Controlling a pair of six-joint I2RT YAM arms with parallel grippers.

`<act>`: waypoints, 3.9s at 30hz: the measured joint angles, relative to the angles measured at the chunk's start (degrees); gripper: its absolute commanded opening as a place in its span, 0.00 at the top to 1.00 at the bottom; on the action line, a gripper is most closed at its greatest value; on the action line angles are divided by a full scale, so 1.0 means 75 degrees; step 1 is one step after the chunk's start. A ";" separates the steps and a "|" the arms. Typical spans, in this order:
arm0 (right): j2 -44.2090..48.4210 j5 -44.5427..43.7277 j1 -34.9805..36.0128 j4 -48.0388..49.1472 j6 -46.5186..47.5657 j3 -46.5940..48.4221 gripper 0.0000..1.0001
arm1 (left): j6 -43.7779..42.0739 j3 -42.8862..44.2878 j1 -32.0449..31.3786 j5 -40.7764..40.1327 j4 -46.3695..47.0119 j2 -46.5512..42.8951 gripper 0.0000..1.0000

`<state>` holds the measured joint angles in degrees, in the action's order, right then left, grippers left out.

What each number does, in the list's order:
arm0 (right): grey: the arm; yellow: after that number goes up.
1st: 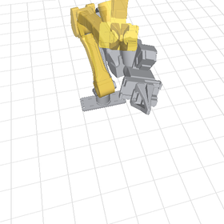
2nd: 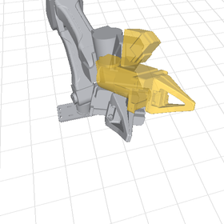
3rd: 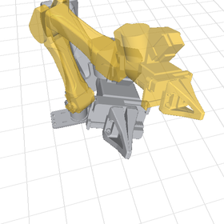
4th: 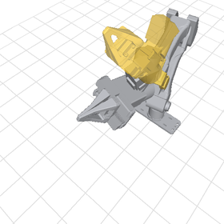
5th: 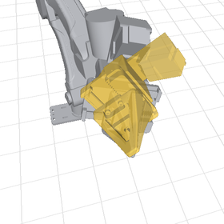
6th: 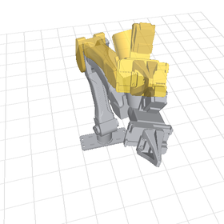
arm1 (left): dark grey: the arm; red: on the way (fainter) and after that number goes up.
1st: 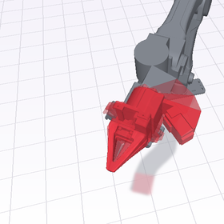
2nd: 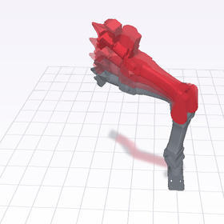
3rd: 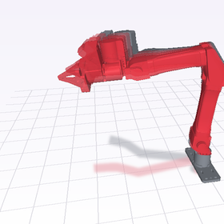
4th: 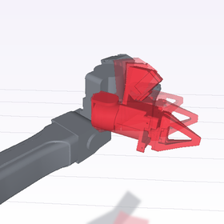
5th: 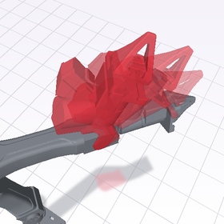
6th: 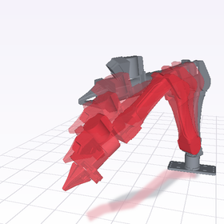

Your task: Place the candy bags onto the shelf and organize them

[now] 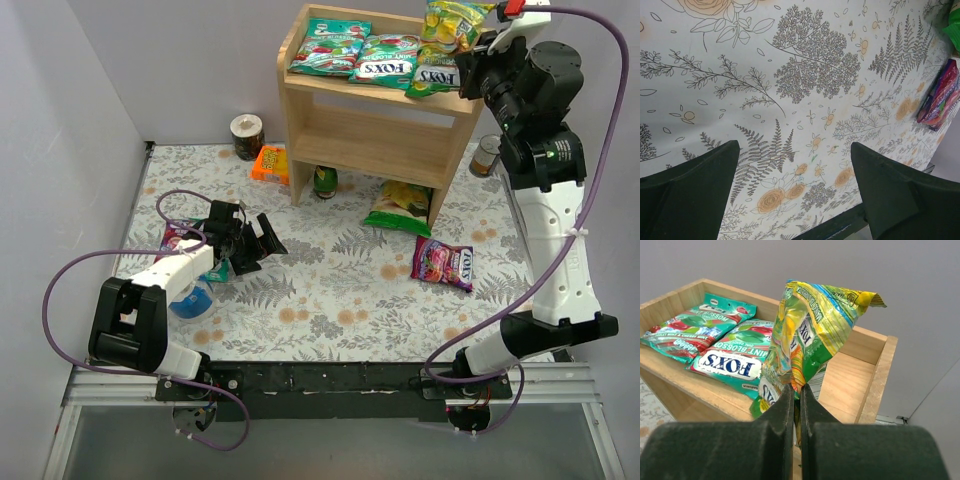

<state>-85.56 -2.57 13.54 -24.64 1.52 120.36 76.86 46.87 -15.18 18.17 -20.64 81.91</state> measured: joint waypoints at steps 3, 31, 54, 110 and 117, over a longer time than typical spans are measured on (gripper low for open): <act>-0.0087 0.0122 -0.0064 0.0017 0.0032 -0.0067 0.99 | 0.0000 0.0000 0.0000 -0.0029 -0.0012 0.0000 0.06; -0.0638 -0.0906 -0.0577 0.0880 -0.0038 -0.0621 0.48 | -0.0047 0.0000 0.0000 -0.0160 -0.0041 0.0017 0.06; -0.0452 -0.0192 -0.0586 0.2363 -0.0420 -0.0796 0.43 | -0.0061 0.0000 0.0000 -0.0172 -0.0044 0.0017 0.05; -0.2165 -0.0632 -0.0149 0.1655 -0.2879 0.0615 0.32 | -0.0079 0.0017 0.0000 -0.0236 -0.0041 0.0096 0.04; -0.1026 -0.0431 -0.0149 0.2002 -0.2567 0.0256 0.27 | -0.0070 0.0015 0.0000 -0.0265 0.0023 -0.0233 0.02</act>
<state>-93.25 -5.80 12.43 -9.63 -17.74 122.28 76.34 46.98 -15.18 16.19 -20.47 80.16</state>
